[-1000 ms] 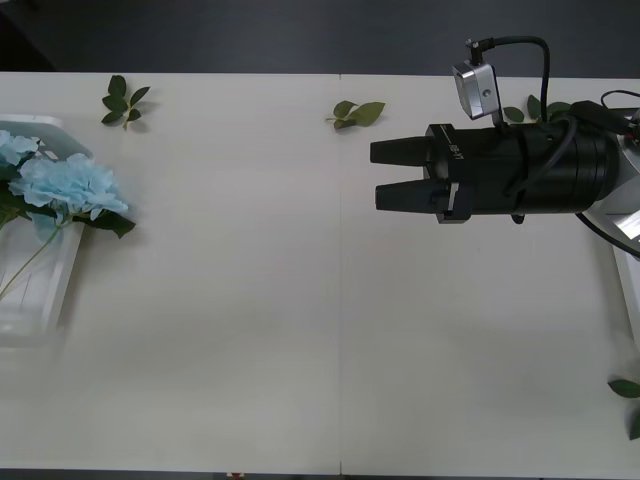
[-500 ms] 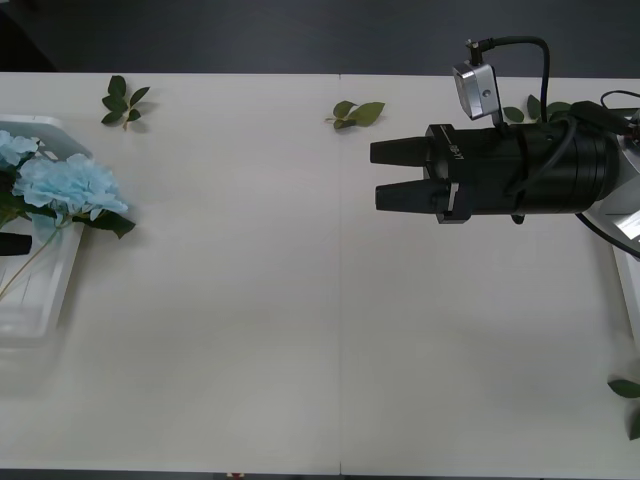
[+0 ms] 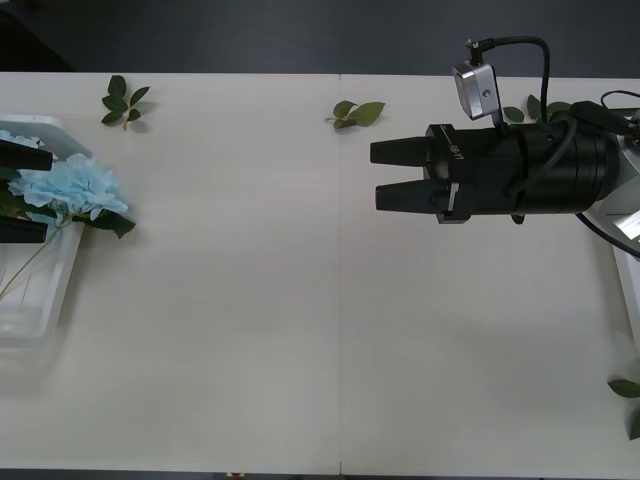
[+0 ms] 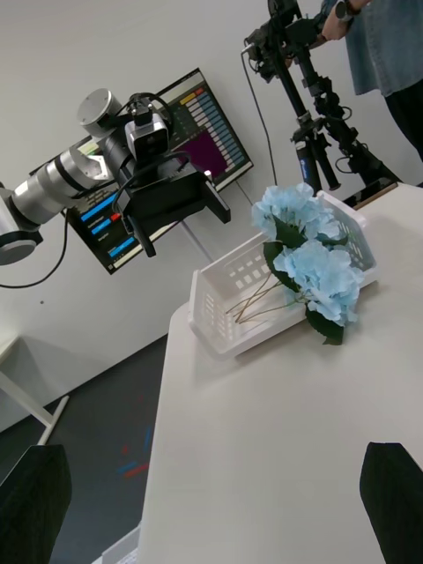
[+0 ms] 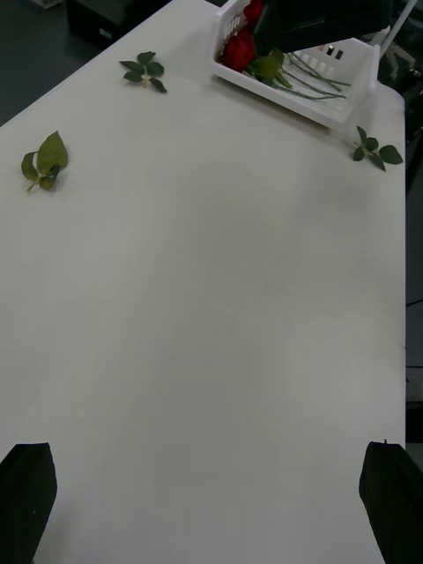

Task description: Put the red flowers into the right box and the blue flowers into the left box

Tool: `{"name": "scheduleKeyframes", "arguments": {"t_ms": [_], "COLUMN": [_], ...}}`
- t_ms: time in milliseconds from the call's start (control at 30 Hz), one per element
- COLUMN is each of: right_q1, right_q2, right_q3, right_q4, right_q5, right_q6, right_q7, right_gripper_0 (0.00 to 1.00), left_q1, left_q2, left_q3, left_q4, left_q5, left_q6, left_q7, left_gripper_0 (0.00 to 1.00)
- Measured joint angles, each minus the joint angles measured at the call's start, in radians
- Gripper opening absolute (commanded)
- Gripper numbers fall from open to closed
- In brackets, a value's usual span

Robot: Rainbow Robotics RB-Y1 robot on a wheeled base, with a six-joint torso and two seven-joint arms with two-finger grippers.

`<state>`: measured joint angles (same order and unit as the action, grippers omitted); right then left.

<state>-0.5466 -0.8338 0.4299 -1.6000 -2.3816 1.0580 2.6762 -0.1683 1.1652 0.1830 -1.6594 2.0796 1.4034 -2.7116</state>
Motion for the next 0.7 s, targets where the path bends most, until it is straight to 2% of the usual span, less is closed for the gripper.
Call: {"name": "scheduleKeyframes", "arguments": {"t_ms": [367,700], "right_q1": [0.000,0.000], "right_q2": [0.000,0.000], "right_q3": [0.000,0.000], "right_q4": [0.000,0.000], "right_q5": [0.000,0.000], "right_q6": [0.000,0.000], "right_q7": [0.000,0.000], "right_gripper_0": [0.96,0.96], "left_q1": [-0.130,-0.140], "left_q2": [0.000,-0.050], "left_q3": [-0.176,-0.182], "left_q4": [0.000,-0.014], "left_q5": [0.000,-0.029], "left_q6": [-0.051,-0.024], "left_q7": [0.000,0.000], "left_gripper_0": [1.00,1.00]}}
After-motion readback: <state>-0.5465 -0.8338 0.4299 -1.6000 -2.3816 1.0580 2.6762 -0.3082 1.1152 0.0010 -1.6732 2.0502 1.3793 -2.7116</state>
